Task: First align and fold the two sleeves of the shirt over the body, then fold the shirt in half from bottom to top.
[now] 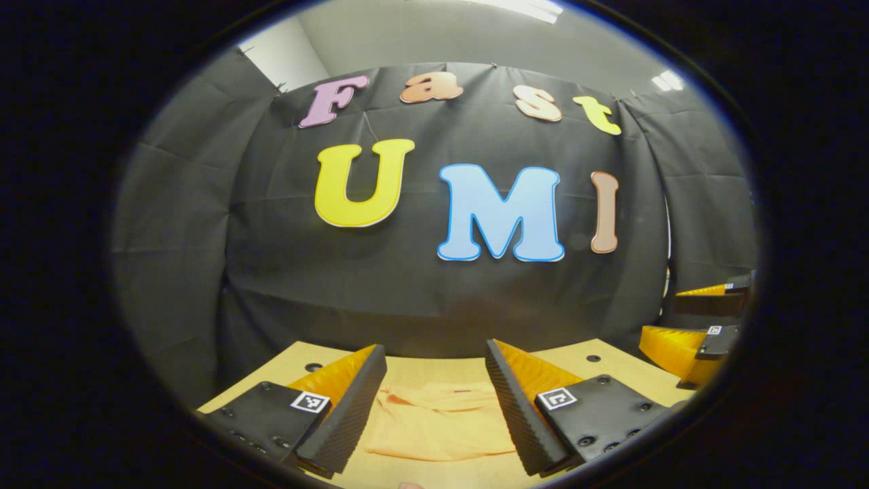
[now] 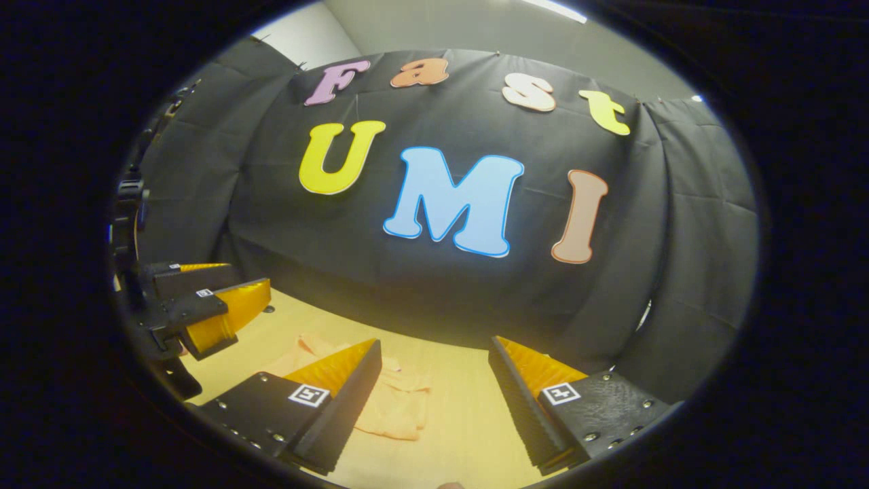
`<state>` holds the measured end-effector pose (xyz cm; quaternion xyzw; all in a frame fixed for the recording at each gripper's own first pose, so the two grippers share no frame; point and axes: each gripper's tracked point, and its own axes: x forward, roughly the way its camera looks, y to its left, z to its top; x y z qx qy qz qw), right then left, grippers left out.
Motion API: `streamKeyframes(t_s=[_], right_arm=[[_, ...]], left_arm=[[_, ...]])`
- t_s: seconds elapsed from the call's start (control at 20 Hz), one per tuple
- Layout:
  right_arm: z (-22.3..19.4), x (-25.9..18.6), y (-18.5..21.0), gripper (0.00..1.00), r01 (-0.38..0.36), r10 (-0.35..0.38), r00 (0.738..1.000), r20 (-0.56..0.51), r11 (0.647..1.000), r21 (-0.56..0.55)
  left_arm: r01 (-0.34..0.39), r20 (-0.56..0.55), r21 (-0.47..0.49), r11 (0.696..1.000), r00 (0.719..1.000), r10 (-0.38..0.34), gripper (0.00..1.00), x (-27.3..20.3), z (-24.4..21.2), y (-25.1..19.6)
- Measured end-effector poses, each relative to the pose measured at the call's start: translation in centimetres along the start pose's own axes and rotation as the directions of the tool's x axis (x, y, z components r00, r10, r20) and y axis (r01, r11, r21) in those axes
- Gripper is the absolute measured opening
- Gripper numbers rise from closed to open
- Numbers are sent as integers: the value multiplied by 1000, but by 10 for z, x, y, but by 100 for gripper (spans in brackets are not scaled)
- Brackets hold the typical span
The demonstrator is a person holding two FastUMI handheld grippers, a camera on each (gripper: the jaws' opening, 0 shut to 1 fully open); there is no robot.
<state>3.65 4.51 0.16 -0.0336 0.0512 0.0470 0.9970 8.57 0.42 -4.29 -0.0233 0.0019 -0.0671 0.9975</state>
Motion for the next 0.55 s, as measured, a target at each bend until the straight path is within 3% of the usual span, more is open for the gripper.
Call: streamKeyframes(t_s=[0.25,0.55], right_arm=[[0,-14,4,98,30,-30,1000,1,999,20],[-1,-18,13,98,48,-49,999,0,997,64]], left_arm=[[-13,-6,-21,1000,1000,13,94,-16,3,16],[-5,-16,32,999,1000,5,94,-35,11,27]])
